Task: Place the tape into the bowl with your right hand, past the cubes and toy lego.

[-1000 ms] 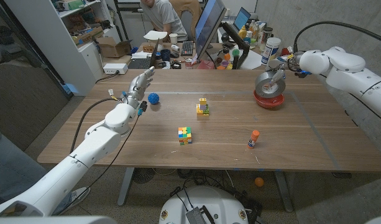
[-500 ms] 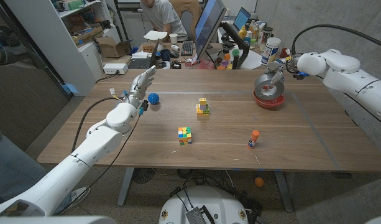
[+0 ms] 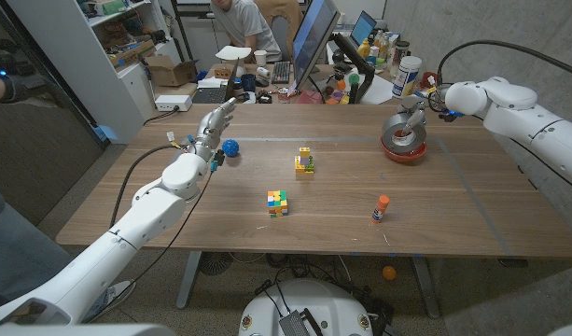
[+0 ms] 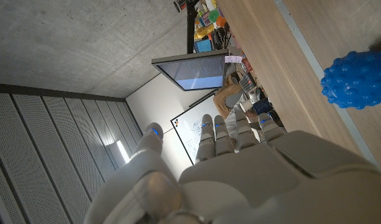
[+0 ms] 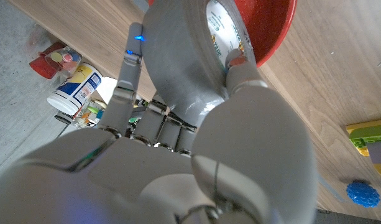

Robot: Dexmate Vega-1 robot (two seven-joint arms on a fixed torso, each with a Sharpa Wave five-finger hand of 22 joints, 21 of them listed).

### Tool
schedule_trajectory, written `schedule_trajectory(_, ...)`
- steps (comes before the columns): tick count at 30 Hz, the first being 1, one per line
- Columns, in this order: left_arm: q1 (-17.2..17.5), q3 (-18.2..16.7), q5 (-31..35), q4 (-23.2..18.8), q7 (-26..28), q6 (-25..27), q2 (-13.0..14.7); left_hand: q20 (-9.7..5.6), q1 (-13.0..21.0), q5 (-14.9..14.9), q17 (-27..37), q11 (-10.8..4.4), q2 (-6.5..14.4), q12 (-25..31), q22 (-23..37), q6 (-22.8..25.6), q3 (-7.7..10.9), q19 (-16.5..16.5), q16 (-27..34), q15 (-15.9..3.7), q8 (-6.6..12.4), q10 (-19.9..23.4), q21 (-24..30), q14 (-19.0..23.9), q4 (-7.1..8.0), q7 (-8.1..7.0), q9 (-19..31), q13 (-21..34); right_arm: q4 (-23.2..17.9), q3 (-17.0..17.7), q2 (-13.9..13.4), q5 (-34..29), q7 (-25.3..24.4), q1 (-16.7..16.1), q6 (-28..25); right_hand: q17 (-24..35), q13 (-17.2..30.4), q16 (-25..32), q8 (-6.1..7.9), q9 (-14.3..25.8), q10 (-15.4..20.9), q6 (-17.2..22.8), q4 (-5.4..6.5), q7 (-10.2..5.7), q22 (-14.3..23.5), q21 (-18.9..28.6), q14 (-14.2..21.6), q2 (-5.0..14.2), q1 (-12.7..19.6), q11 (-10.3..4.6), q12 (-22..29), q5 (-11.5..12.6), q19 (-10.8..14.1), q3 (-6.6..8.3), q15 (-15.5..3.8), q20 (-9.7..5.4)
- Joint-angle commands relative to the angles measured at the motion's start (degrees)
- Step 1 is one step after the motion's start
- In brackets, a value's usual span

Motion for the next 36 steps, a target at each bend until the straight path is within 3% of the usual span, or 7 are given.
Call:
schedule_trajectory(1, -0.29, 0.25, 0.09, -0.03, 0.04, 0.37, -0.13, 0.05, 0.43, 0.17, 0.25, 0.11, -0.16, 0.18, 0.24, 0.22, 0.4, -0.3, 0.03, -0.08, 0.21, -0.39, 0.11, -0.28, -0.01, 0.23, 0.31, 0.26, 1.1, -0.74, -0.2, 0.67, -0.23, -0.08, 0.21, 0.39, 0.13, -0.23, 0.19, 0.07, 0.46, 7.92, -0.21, -6.43, 0.13, 0.6, 0.39, 13.96, 13.81, -0.32, -0.05, 0.54, 6.1, 0.76, -5.44, -7.97)
schedule_trajectory(18, -0.68, 0.53, 0.2, 0.27, 0.14, 0.41, -0.5, 0.06, 0.44, 0.16, 0.26, 0.06, -0.19, 0.25, 0.24, 0.25, 0.41, -0.36, 0.06, -0.1, 0.22, -0.31, 0.1, -0.24, 0.0, 0.27, 0.31, 0.28, 3.56, -1.89, 0.82, 0.87, -0.65, 0.6, 0.79, 0.54, 0.27, -1.05, 0.07, -0.08, 0.35, 7.83, -0.09, -6.46, 0.07, 1.16, 0.54, 13.96, 13.56, -0.12, -0.2, 0.44, 5.45, 0.57, -5.26, -7.73)
schedule_trajectory(28, -0.82, 0.64, 0.12, 0.38, -0.02, 0.47, -0.57, 0.06, 0.44, 0.16, 0.26, 0.2, -0.23, 0.26, 0.24, 0.28, 0.41, -0.36, 0.05, -0.16, 0.23, -0.3, 0.12, -0.28, 0.0, 0.28, 0.31, 0.3, 5.09, -2.65, 1.62, 0.82, -0.97, 1.35, 1.17, 0.07, -0.16, -2.23, -0.74, -0.32, -1.19, 6.19, 0.33, -6.68, -0.01, 1.57, 0.24, 13.85, 12.69, 0.09, -1.27, 0.17, 5.04, 0.28, -4.77, -7.32)
schedule_trajectory(33, -0.78, 0.61, 0.08, 0.38, -0.03, 0.53, -0.51, 0.06, 0.45, 0.16, 0.26, 0.28, -0.24, 0.24, 0.24, 0.25, 0.41, -0.34, 0.04, -0.08, 0.21, -0.39, 0.13, -0.3, 0.0, 0.27, 0.31, 0.3, 5.48, -3.01, 1.96, 0.69, -1.13, 1.64, 1.03, -0.34, -0.55, -3.26, -1.32, -0.52, -1.65, 5.21, 0.87, -6.7, -0.08, 1.64, -0.51, 13.69, 11.53, 0.22, -1.86, -0.08, 4.42, -0.03, -4.01, -6.93)
schedule_trajectory(36, -0.77, 0.61, 0.07, 0.36, -0.09, 0.56, -0.44, 0.06, 0.45, 0.16, 0.26, 0.17, -0.25, 0.25, 0.24, 0.25, 0.41, -0.34, 0.04, -0.16, 0.21, -0.37, 0.14, -0.32, 0.0, 0.25, 0.31, 0.31, 5.87, -3.21, 2.21, 0.71, -1.23, 1.84, 0.99, -0.77, -0.89, -4.2, -2.84, -0.91, -2.7, 2.35, 1.24, -6.83, -0.16, 1.77, -0.9, 13.64, 10.45, 0.39, -2.66, -0.35, 4.07, -0.09, -3.28, -6.61)
